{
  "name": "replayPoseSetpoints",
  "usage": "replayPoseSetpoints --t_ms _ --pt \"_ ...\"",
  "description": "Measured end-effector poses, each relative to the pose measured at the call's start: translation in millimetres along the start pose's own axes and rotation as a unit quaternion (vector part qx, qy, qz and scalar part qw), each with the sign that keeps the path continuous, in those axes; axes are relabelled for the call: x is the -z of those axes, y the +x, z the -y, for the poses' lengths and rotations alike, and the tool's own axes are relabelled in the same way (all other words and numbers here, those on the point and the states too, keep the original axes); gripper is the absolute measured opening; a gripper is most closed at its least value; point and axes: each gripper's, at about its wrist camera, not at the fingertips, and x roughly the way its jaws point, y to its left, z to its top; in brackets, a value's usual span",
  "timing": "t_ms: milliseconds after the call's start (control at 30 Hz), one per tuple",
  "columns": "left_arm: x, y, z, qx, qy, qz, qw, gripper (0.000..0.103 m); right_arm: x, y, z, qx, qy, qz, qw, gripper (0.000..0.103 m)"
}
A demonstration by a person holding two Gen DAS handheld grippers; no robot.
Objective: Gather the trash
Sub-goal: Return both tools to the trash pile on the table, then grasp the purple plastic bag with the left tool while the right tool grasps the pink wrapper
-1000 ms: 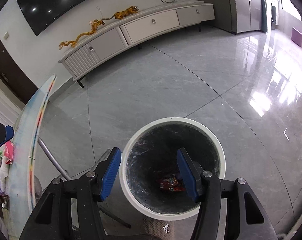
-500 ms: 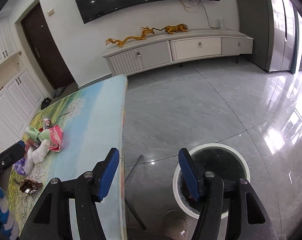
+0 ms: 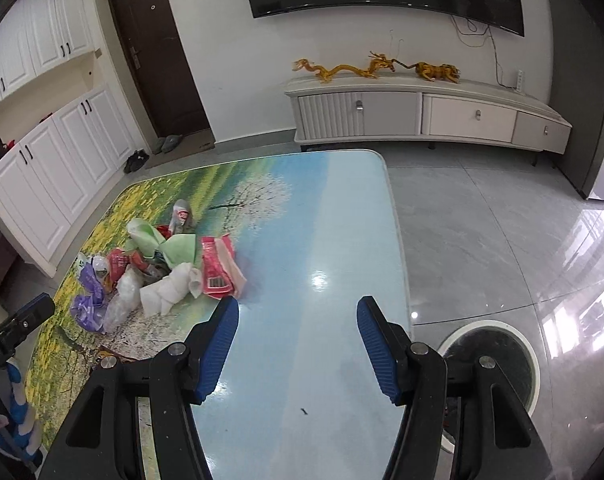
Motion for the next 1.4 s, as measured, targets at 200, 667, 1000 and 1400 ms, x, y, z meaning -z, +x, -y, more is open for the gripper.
replayPoseSetpoints --t_ms 200,667,1000,1400 --pt "5 3 -42 -0.012 -0.037 -0.006 0.9992 0.068 -15 31 -31 -0.028 -0.014 -0.015 0.999 0.059" --pt "6 40 -54 0.007 -0.051 -0.031 0.9982 0.068 -38 105 -59 -0.049 -0.03 -0.062 0.996 0.059" --pt "7 61 -57 0.026 -0.052 -0.04 0.9975 0.068 -35 126 -63 -0.055 -0.034 -0.083 0.994 0.046" --pt "10 68 -61 0.048 -0.053 -0.047 0.9963 0.04 -30 127 -56 -0.053 -0.029 -0.086 0.994 0.024"
